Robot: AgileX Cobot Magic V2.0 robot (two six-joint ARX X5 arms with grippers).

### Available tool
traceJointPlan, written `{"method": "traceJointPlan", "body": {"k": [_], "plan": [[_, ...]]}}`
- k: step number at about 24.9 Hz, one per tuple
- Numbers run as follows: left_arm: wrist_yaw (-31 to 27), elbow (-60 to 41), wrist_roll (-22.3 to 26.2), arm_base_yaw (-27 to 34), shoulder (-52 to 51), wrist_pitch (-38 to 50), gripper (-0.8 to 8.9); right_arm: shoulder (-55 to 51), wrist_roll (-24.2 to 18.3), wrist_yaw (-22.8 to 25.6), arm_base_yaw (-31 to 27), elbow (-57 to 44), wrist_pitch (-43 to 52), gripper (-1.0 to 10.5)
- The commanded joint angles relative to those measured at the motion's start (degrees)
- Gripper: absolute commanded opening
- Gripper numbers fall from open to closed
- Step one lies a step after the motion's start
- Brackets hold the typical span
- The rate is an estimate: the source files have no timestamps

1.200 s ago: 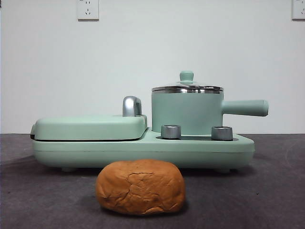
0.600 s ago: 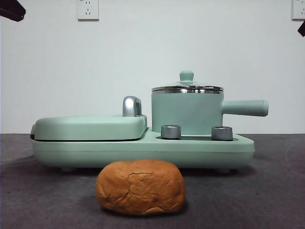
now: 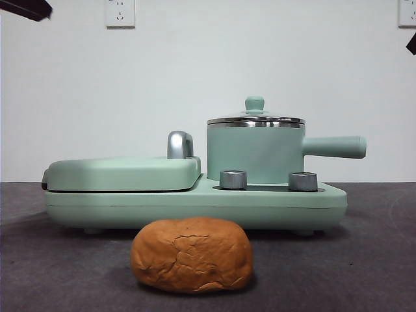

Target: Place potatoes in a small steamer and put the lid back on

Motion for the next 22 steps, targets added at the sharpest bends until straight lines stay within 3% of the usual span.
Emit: {"method": "traceJointPlan", "body": {"k": [1,14,22], "plan": [[-0.9,1.09,-4.07,-1.62,3.04,4.13,2.26,0.35,1.97,0.07,0.22,1.05,0.61,2.4],[-8.37,1.42,-13.4,-11.47,20.83,28.72,2.27,0.35,3.96,-0.11,0.22,1.05,0.63,2.4],[-10.23,7.45,-17.14,-15.96,32.52,33.31,2.26,0.35,4.42,-0.13,0.22,1.05,0.61,2.4]]}}
